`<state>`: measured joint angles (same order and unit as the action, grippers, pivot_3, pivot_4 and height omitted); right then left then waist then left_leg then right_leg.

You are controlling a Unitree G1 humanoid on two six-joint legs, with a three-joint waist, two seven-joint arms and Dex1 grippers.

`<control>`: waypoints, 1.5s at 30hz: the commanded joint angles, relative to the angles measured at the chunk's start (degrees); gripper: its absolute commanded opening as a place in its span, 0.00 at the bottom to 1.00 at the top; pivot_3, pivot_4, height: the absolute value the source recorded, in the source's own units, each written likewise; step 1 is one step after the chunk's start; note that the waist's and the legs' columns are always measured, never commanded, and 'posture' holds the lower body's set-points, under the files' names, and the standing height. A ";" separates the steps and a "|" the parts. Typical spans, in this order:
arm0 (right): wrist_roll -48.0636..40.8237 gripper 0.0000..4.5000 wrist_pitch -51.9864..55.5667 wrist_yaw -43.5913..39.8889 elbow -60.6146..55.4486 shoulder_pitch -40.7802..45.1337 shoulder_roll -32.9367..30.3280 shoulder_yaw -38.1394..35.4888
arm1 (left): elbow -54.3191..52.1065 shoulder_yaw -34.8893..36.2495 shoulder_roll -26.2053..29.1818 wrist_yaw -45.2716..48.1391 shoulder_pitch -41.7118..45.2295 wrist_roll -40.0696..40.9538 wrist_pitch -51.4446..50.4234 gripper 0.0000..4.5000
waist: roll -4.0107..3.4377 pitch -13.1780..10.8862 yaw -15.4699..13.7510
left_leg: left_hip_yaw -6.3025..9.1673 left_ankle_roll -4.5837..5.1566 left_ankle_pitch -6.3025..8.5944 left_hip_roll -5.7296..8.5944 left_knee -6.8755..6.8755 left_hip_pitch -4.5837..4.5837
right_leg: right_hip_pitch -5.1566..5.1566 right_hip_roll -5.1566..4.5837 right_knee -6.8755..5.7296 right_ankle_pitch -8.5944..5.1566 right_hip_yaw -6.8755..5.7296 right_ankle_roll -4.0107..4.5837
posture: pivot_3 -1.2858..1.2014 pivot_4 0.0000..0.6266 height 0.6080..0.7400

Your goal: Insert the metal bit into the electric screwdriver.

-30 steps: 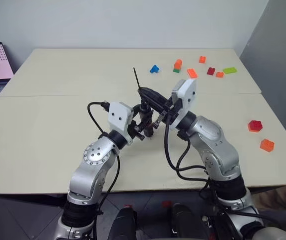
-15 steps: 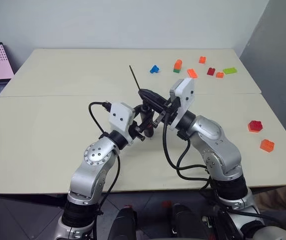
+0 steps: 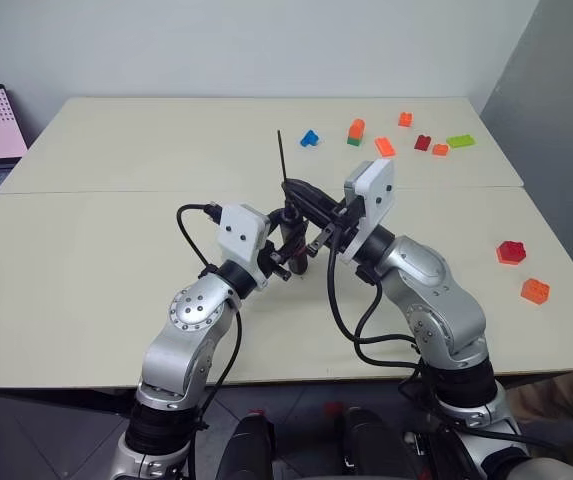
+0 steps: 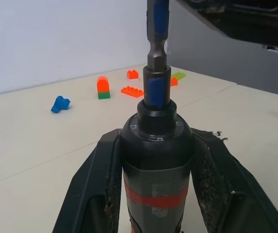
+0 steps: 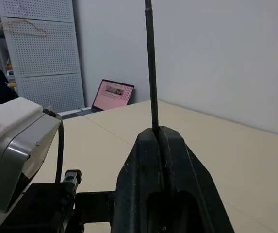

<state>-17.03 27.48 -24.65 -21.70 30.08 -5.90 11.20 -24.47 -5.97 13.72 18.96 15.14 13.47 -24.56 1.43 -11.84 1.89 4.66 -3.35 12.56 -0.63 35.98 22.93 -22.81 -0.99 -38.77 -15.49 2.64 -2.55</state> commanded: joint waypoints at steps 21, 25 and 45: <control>1.30 0.00 0.57 6.02 -7.47 0.76 1.53 1.12 | 0.49 2.17 2.53 4.30 -0.59 2.71 2.10 0.36 | 0.00 0.00 0.00 | 0.00 0.00 0.00 -0.04 -0.15 0.06 | -0.07 0.00 0.15 -0.01 -0.02 0.01 | 0.52 0.24 1.00; 0.48 0.00 3.31 7.56 -8.42 0.74 2.60 1.03 | 2.73 2.69 4.63 7.10 1.53 3.06 3.00 0.36 | 0.00 0.00 0.03 | -0.01 0.00 0.00 -0.03 -0.14 0.06 | -0.08 0.00 0.14 0.00 -0.01 0.00 | 0.52 0.24 1.00; 2.90 0.00 6.33 13.48 -11.00 -1.82 5.18 3.45 | 4.30 2.95 6.59 9.31 3.23 3.96 2.10 0.36 | 0.00 0.00 0.04 | -0.02 0.00 0.00 -0.05 -0.18 0.10 | -0.15 0.00 0.15 -0.01 -0.01 0.02 | 0.52 0.24 1.00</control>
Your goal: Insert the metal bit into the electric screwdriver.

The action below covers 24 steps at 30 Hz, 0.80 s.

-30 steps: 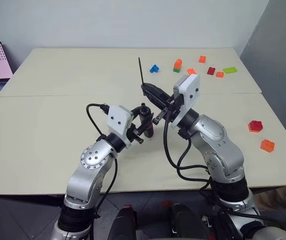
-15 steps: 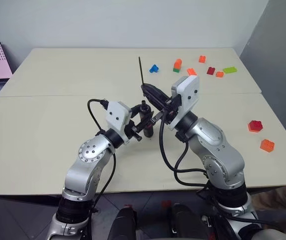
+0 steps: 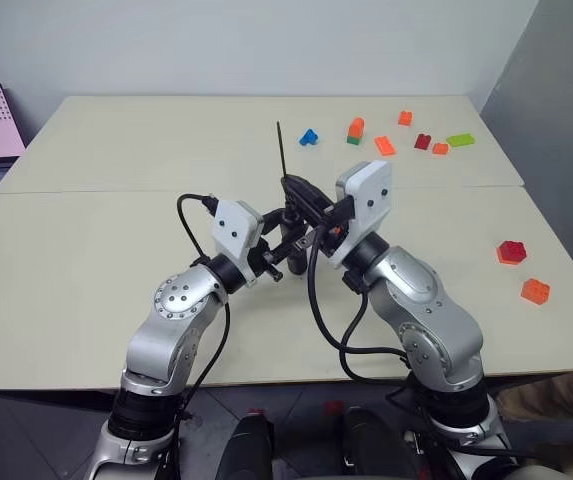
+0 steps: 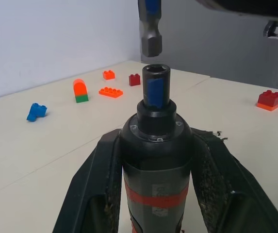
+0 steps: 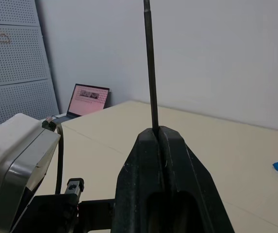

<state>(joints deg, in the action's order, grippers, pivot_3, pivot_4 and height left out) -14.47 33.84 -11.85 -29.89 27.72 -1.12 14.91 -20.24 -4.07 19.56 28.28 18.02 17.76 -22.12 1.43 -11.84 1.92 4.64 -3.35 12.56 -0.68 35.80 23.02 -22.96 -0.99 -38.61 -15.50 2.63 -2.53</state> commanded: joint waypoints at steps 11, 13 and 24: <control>0.12 0.00 0.60 1.12 -2.32 0.44 0.76 -0.12 | 0.00 0.54 0.82 0.00 0.55 -0.44 -0.33 0.36 | 0.00 0.00 0.02 | -0.01 0.00 0.00 0.00 0.00 0.01 | -0.03 0.00 0.00 0.00 0.01 0.00 | 0.52 0.24 1.00; 0.29 0.00 -0.02 0.97 -1.91 0.30 0.72 -0.06 | -0.16 0.54 0.94 0.08 0.43 -0.45 -0.33 0.36 | 0.00 0.00 0.02 | -0.01 0.00 0.00 0.00 0.00 0.01 | -0.04 0.00 0.00 0.00 0.01 0.00 | 0.52 0.24 1.00; -0.09 0.00 -1.49 0.25 -1.53 0.03 0.77 -0.20 | -0.50 0.55 0.47 -0.94 0.55 -0.78 -0.41 0.36 | 0.00 0.00 0.02 | -0.02 0.00 0.00 -0.01 -0.01 0.03 | -0.09 0.00 -0.02 0.00 0.02 0.00 | 0.52 0.24 1.00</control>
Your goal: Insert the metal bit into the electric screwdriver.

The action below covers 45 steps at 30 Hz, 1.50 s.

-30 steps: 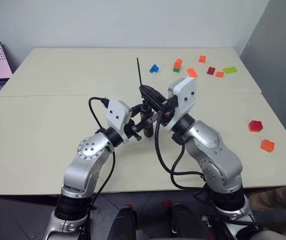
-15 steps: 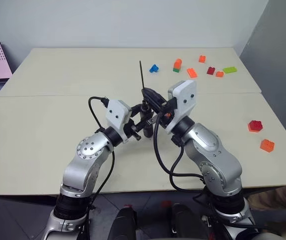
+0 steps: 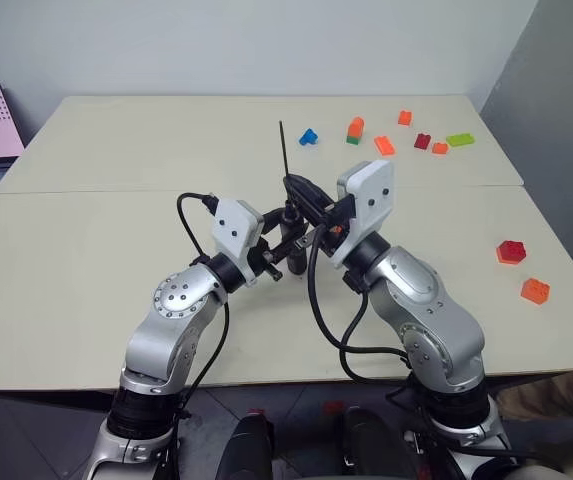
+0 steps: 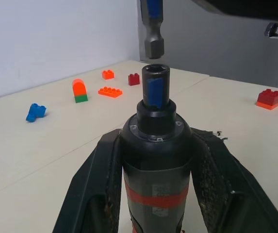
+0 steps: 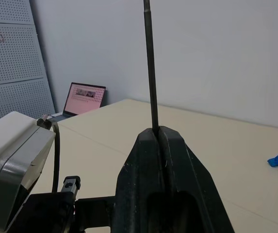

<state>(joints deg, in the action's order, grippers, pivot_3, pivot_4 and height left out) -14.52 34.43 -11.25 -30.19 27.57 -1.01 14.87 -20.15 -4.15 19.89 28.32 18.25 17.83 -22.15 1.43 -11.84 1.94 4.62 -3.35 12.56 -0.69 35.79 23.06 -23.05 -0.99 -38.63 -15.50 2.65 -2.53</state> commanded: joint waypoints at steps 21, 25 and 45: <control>-6.48 0.00 -12.84 -10.35 12.88 9.36 0.05 -9.57 | 0.60 -1.25 -7.76 -12.84 2.40 -8.99 1.78 0.36 | 0.01 -0.01 -0.06 | 0.04 0.00 0.00 0.06 0.02 0.35 | -0.22 -0.01 0.04 0.02 -0.04 0.00 | 0.52 0.24 1.00; -6.89 0.00 -14.05 -12.63 14.79 9.67 -0.36 -9.36 | 1.15 -1.78 -8.42 -13.34 2.12 -10.17 2.25 0.36 | 0.01 -0.01 -0.07 | 0.04 0.00 0.00 0.07 0.06 0.35 | -0.21 -0.01 0.02 0.03 -0.04 -0.01 | 0.52 0.24 1.00; -2.07 0.00 -20.66 -15.64 20.65 8.14 -0.86 -5.76 | 1.32 -1.62 -9.13 -13.64 1.01 -11.99 2.86 0.36 | 0.01 -0.01 -0.09 | 0.06 0.00 0.00 0.06 0.14 0.32 | -0.21 0.00 -0.13 0.03 -0.04 -0.01 | 0.52 0.24 1.00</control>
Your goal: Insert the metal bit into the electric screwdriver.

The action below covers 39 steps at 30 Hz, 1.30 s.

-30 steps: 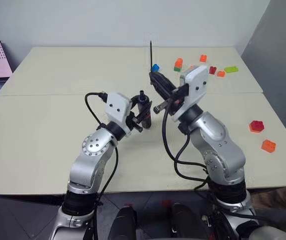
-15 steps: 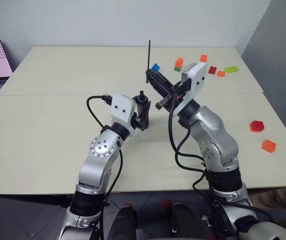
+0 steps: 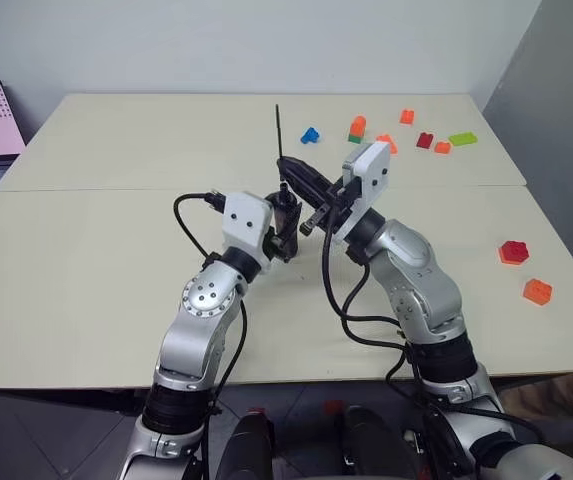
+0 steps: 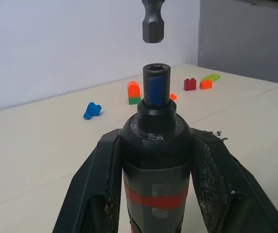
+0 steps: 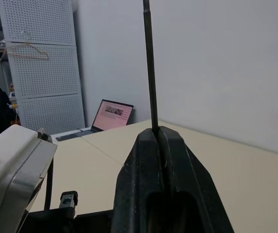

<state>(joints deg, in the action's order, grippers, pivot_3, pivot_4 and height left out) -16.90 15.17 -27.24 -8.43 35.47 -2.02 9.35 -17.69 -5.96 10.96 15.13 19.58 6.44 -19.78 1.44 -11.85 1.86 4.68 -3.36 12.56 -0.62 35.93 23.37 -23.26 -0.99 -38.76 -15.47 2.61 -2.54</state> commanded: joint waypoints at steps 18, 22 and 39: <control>0.48 0.00 0.85 1.47 -4.17 -2.65 0.68 1.92 | -1.50 0.11 0.00 -0.29 -0.55 -0.69 0.26 0.36 | 0.00 0.00 0.01 | 0.00 0.00 0.00 0.00 0.04 -0.06 | 0.02 0.00 -0.10 0.00 0.00 0.00 | 0.52 0.24 1.00; 0.27 0.00 2.57 1.32 -4.42 -1.68 0.25 2.00 | -1.63 0.02 0.05 -0.17 -0.65 -0.65 0.23 0.36 | 0.00 0.00 0.01 | -0.01 0.00 0.00 0.00 0.04 -0.07 | 0.03 0.00 -0.10 0.00 0.01 0.00 | 0.52 0.24 1.00; -4.97 0.00 15.93 -3.32 -5.32 3.15 -5.05 0.07 | -1.27 0.14 0.24 0.12 -0.53 -0.71 0.54 0.36 | 0.00 0.01 0.01 | -0.02 0.00 -0.01 0.00 0.04 -0.14 | 0.08 0.00 -0.12 0.00 0.02 0.00 | 0.52 0.24 1.00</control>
<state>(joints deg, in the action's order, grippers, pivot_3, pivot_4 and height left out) -20.48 29.93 -28.74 -13.12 38.04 -6.59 9.02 -17.92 -5.84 11.12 15.35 18.88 6.32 -19.54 1.44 -11.84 1.87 4.66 -3.35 12.55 -0.62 35.97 23.23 -23.18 -0.99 -38.89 -15.47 2.63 -2.54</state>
